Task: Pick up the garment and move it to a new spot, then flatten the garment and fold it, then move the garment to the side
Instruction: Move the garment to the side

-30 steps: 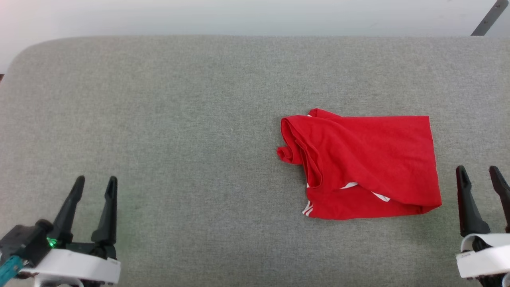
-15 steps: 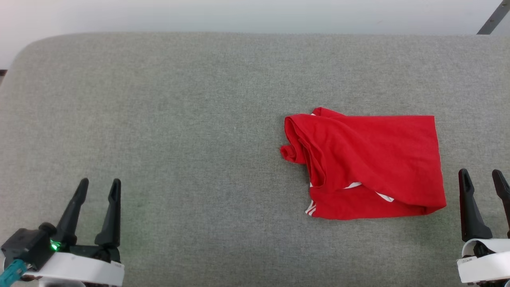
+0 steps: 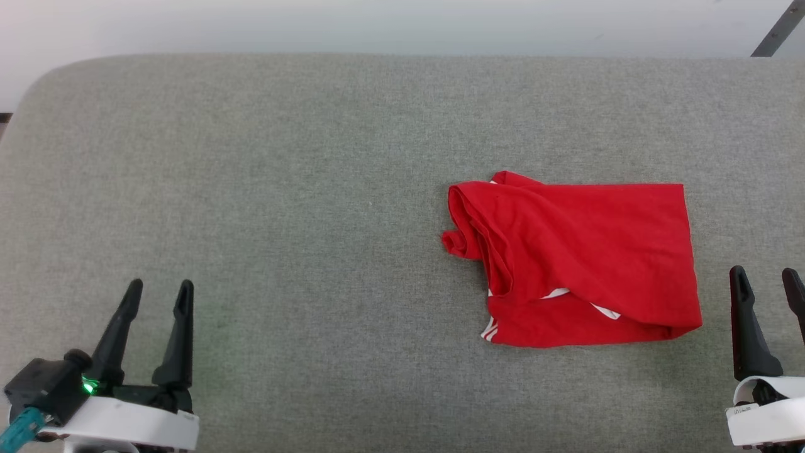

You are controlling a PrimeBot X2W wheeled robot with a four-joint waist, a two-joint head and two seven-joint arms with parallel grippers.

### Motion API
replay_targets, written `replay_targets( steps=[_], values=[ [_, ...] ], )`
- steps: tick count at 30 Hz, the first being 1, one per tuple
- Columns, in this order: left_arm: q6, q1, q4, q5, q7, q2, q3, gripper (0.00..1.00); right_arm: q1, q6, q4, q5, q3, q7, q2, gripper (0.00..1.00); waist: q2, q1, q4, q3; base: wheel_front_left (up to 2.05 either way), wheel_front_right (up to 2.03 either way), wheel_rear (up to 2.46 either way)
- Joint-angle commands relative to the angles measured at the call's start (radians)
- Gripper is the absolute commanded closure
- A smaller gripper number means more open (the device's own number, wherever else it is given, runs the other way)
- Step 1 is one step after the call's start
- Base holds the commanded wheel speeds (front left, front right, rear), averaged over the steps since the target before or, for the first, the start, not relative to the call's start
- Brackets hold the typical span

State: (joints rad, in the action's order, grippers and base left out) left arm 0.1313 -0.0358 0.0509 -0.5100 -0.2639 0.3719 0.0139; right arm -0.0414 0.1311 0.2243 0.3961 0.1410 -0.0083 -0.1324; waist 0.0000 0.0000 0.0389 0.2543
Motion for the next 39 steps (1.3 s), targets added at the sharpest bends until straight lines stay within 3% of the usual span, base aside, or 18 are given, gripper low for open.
replay_targets(
  steps=[1, 18, 24, 30, 36, 37, 39],
  values=[
    [-0.001, -0.003, 0.001, 0.003, 0.001, -0.003, 0.0, 0.0, 0.0, -0.001, -0.001, 0.004, 0.004, 0.002, -0.004, 0.0, 0.0, 0.0, 0.0, -0.002, 0.0, 0.0, 0.0],
    [-0.001, -0.012, -0.001, 0.02, 0.001, -0.011, 0.013, 0.0, -0.015, -0.001, -0.016, 0.026, 0.027, -0.001, -0.008, 0.0, 0.0, 0.0, 0.002, -0.02, 0.0, 0.0, 0.0],
    [-0.001, 0.001, -0.007, 0.019, 0.001, -0.021, -0.014, 0.0, 0.039, -0.001, -0.027, 0.032, -0.011, 0.078, -0.035, 0.0, 0.0, 0.0, -0.006, -0.016, 0.0, 0.0, 0.0],
    [-0.001, 0.009, -0.013, 0.027, 0.001, -0.044, -0.019, 0.0, 0.15, -0.001, -0.033, 0.002, -0.019, 0.267, -0.1, 0.0, 0.0, 0.0, 0.008, -0.006, 0.0, 0.0, 0.0],
    [-0.001, -0.02, -0.02, 0.02, 0.001, -0.055, -0.019, 0.0, 0.255, -0.001, -0.057, 0.042, -0.026, 0.646, -0.166, 0.0, 0.0, 0.0, 0.03, 0.027, 0.0, 0.0, 0.0],
    [-0.001, -0.02, -0.02, 0.02, 0.001, -0.055, -0.019, 0.0, 0.255, -0.001, -0.057, 0.042, -0.026, 0.646, -0.166, 0.0, 0.0, 0.0, 0.03, 0.027, 0.0, 0.0, 0.0],
    [-0.001, -0.021, -0.015, 0.016, 0.001, -0.058, -0.018, 0.0, 0.288, -0.001, -0.063, 0.074, -0.034, 0.785, -0.188, 0.0, 0.0, 0.0, 0.034, 0.035, 0.0, 0.0, 0.0]
  ],
)
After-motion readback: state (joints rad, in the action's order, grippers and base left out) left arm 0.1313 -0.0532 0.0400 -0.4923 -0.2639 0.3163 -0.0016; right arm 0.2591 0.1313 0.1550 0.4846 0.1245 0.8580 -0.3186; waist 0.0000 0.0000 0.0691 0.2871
